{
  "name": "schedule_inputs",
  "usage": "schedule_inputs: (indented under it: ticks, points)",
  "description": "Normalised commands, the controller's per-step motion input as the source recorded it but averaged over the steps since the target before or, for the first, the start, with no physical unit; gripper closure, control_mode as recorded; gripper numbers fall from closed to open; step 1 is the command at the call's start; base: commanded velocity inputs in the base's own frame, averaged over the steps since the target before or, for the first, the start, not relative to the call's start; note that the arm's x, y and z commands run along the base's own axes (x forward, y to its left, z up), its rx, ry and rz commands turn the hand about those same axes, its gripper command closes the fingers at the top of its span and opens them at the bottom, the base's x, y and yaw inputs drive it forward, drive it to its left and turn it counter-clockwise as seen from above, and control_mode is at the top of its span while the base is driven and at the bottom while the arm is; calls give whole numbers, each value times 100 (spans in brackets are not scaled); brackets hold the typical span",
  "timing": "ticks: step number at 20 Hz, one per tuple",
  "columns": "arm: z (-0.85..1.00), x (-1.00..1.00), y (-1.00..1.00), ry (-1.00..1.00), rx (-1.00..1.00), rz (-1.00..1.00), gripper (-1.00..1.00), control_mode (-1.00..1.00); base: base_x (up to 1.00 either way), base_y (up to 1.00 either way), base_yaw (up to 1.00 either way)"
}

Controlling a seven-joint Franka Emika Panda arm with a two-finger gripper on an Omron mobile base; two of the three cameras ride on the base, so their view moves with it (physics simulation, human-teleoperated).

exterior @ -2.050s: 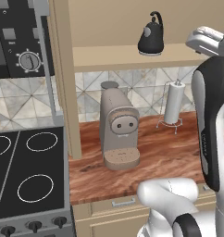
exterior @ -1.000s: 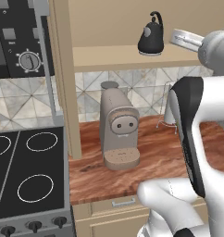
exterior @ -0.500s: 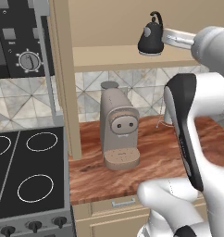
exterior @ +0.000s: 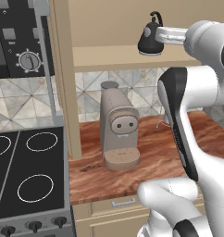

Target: Open the cabinet, pick the kettle from the cabinet, and place it in the sink.

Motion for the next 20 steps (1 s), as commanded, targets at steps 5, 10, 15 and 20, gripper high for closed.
schedule_inputs:
  ticks: [5,10,15,20]
  points:
    - [0,22,3,1,-6,0,-100,-100,0,0,0]
    - [-4,21,3,0,-4,0,-100,-100,0,0,0]
    - [-2,22,2,0,-2,0,-100,-100,0,0,0]
    - [0,23,3,0,0,0,-100,-100,0,0,0]
